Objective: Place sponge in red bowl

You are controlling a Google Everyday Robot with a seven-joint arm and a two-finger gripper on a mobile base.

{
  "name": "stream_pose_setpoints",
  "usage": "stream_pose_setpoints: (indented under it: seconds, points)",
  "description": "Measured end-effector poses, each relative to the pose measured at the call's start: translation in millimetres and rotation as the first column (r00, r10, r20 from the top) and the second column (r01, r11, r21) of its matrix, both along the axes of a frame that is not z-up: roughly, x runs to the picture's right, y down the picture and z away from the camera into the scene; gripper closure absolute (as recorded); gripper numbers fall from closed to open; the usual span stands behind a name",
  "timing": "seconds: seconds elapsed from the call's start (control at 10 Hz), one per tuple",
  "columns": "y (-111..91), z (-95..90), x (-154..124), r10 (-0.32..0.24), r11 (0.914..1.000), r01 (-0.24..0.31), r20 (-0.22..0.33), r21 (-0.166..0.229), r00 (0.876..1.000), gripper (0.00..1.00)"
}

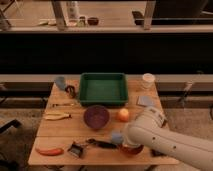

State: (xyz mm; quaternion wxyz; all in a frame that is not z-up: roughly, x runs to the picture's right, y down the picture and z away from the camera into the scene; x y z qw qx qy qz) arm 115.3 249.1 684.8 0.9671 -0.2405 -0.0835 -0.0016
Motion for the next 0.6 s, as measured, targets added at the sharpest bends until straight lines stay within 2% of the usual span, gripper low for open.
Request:
stream_pose_setpoints:
  seconds: [0.3,0.4,0.6]
  points:
    - [7.5,-7.1,20.7,0.048,0.9987,-0.047,-0.023,0.02,0.999,0.98]
    - [5.8,-12.3,22.3,0.061,0.9979,-0.061,-0.02,0.024,0.998,0.95]
    - [5.1,-12.6,21.3,0.076,0.9969,-0.076,-0.002,0.023,0.997,0.95]
